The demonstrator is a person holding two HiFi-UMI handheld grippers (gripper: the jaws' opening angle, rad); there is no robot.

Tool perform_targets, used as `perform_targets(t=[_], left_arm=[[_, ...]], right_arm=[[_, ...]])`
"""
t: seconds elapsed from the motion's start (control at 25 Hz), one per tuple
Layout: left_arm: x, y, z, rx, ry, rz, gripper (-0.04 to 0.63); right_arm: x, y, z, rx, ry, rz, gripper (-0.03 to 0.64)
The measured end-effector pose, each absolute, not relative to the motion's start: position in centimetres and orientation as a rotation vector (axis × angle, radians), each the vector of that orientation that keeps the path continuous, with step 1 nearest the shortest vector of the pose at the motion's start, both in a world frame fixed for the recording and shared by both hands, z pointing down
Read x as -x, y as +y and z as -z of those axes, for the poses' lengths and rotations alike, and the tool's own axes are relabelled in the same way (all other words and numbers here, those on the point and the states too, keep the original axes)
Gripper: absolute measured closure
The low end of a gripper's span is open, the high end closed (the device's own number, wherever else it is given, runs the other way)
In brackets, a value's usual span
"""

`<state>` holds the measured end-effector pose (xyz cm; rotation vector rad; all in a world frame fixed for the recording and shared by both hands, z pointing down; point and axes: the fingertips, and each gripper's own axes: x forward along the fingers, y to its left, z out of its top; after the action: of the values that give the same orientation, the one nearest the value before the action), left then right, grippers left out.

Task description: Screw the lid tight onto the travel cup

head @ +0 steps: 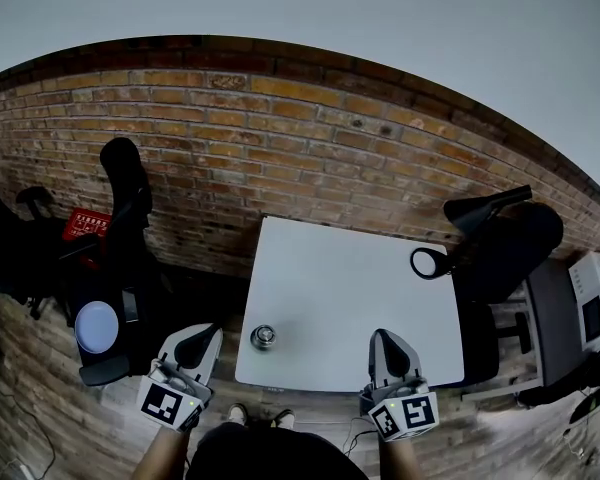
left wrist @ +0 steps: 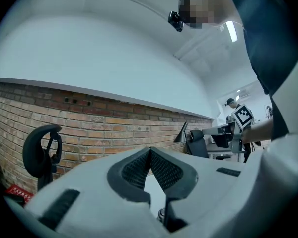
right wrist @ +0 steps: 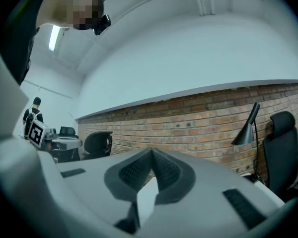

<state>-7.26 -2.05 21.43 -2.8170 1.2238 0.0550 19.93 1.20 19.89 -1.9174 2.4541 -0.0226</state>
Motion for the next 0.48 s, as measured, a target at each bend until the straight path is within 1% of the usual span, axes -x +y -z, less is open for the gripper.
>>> perform_targets(t=[0.16, 0.48], left_arm=[[7.8, -1.7, -21.4, 2.833, 1.292, -0.049, 0.572], [7.3, -2.6, -21.4, 2.810, 1.235, -0.128, 0.572]], right_arm=[[-20.1, 1.7, -19.1, 1.926, 2.414, 0.013, 0.604], [-19.4, 1.3, -19.0, 1.896, 2.399, 0.014, 0.604]])
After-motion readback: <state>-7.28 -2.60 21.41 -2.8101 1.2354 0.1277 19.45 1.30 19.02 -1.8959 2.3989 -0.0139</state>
